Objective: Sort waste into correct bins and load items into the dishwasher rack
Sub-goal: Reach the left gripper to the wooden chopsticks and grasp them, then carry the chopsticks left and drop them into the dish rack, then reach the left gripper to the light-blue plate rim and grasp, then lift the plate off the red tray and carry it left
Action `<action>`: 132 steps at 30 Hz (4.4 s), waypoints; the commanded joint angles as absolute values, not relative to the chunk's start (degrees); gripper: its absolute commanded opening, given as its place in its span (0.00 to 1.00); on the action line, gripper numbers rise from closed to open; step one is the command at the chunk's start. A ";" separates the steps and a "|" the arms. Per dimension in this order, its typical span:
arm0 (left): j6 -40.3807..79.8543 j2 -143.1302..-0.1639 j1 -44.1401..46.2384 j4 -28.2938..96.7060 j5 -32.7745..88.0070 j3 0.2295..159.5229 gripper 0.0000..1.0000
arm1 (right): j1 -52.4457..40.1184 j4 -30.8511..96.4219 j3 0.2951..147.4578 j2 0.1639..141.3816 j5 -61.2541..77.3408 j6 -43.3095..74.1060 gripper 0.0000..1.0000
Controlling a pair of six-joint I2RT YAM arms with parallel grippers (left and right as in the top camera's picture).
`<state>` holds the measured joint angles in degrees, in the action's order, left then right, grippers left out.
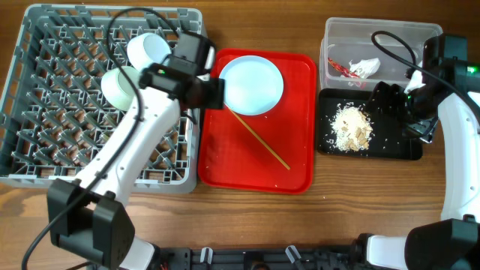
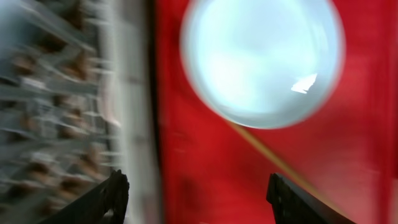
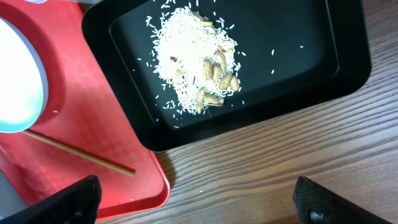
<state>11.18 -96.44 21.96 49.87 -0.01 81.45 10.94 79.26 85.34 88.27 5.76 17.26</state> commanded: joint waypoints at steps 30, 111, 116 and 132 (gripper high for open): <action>54.48 -118.32 41.15 41.54 2.52 76.79 0.41 | 10.94 79.35 86.24 87.90 5.96 16.49 1.00; -12.88 -119.15 35.83 28.05 7.46 79.50 0.43 | 10.94 78.65 85.54 87.90 5.98 16.47 1.00; -12.88 -119.15 35.90 30.26 7.46 79.50 0.40 | 10.94 78.48 85.54 87.90 5.98 16.47 1.00; -12.84 -117.60 36.12 30.33 7.53 80.31 0.04 | 10.94 78.52 85.54 87.90 5.96 16.45 1.00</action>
<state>-13.30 -118.54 36.01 29.56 6.98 79.79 10.94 78.63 85.34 88.27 5.76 16.62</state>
